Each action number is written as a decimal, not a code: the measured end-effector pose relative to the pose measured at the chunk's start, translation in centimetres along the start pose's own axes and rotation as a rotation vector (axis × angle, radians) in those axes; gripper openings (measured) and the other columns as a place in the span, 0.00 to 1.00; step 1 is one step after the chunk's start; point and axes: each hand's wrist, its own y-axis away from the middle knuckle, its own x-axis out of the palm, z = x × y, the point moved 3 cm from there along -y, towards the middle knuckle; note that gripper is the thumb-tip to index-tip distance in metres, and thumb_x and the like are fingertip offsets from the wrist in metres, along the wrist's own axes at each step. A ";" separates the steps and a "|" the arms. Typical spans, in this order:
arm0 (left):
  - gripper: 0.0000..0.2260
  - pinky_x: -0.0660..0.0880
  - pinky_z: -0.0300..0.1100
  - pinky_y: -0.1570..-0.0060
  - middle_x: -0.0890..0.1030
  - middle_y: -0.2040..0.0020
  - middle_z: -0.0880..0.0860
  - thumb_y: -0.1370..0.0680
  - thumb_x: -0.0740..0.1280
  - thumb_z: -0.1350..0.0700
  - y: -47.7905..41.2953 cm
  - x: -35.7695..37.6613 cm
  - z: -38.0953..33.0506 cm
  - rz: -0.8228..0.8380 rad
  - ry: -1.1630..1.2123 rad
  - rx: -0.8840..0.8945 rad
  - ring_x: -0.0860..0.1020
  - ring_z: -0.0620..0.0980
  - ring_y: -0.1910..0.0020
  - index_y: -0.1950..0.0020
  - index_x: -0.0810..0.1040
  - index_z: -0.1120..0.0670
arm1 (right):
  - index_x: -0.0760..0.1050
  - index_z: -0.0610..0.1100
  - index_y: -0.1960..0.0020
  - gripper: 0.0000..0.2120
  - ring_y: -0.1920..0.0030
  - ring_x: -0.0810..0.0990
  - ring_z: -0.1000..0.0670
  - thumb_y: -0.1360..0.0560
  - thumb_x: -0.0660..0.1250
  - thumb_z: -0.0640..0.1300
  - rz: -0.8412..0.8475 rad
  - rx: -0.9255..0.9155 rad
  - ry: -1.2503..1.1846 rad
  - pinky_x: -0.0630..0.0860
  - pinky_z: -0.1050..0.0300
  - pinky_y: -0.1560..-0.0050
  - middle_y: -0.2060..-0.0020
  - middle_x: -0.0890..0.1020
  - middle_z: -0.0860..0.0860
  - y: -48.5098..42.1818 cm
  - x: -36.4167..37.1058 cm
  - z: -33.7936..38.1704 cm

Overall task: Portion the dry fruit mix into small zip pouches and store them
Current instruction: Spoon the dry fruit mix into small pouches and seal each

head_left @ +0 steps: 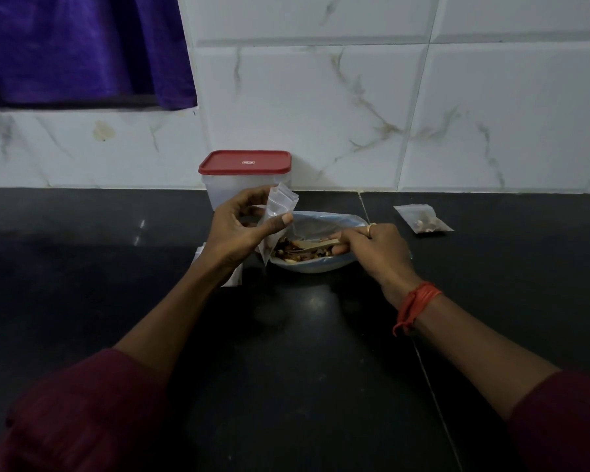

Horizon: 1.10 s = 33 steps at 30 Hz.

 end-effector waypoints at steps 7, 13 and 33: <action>0.23 0.81 0.47 0.45 0.83 0.41 0.48 0.29 0.77 0.52 0.1 0.0 -0.2 -0.003 0.002 -0.015 0.81 0.47 0.43 0.35 0.79 0.51 | 0.85 0.49 0.62 0.11 0.53 0.83 0.55 0.25 0.67 0.46 -0.017 0.057 -0.180 0.78 0.48 0.41 0.66 0.86 0.57 -0.3 -0.6 -0.3; 0.29 0.80 0.47 0.43 0.82 0.40 0.49 0.32 0.79 0.45 0.5 0.3 -0.3 0.054 -0.165 0.043 0.80 0.47 0.42 0.34 0.79 0.52 | 0.84 0.55 0.60 0.12 0.53 0.82 0.57 0.23 0.65 0.45 -0.159 -0.066 -0.269 0.73 0.60 0.53 0.66 0.85 0.57 -0.6 -2.5 0.9; 0.23 0.82 0.51 0.46 0.85 0.45 0.48 0.30 0.79 0.51 0.7 0.4 -0.2 0.028 -0.148 0.033 0.83 0.46 0.46 0.37 0.81 0.53 | 0.81 0.62 0.43 0.11 0.53 0.83 0.59 0.23 0.70 0.51 -0.126 -0.604 0.001 0.77 0.40 0.43 0.54 0.85 0.65 1.0 -1.3 2.6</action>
